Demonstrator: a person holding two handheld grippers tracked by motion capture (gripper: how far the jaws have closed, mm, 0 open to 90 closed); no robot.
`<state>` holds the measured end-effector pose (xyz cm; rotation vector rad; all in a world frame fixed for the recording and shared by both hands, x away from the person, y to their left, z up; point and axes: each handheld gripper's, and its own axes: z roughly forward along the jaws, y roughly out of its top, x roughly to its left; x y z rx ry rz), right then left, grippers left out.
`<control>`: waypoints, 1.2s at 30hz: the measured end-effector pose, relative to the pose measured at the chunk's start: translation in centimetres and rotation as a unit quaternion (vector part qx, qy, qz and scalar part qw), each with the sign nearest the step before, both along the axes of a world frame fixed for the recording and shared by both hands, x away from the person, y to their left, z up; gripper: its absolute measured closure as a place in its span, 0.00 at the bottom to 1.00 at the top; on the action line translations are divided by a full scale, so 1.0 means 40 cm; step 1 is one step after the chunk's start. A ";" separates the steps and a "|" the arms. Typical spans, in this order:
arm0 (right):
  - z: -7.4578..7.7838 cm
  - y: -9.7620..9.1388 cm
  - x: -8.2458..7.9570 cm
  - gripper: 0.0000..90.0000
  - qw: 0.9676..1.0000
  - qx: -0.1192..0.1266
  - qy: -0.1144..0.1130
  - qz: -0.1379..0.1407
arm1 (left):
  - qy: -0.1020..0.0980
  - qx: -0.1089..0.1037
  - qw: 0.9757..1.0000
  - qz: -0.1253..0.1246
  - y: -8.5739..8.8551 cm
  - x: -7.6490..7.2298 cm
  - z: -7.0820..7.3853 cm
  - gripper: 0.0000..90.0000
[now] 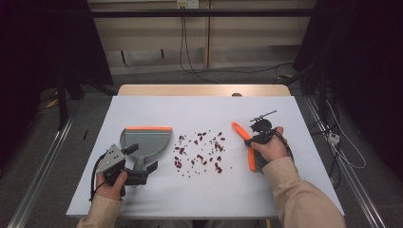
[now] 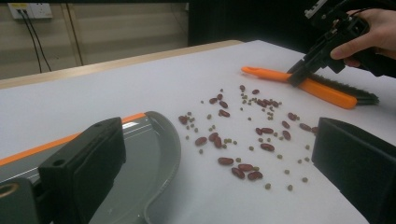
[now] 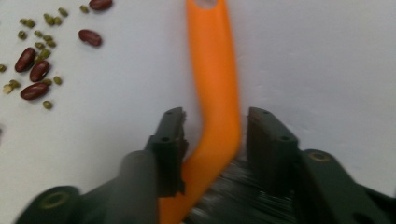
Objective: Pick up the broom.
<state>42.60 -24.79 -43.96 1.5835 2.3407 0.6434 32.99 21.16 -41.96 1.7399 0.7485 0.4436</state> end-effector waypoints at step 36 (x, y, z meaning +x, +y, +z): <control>0.035 -0.039 -0.004 0.78 0.997 0.060 -0.004 -0.052 | -0.002 0.000 1.000 0.003 -0.014 0.001 0.004 0.03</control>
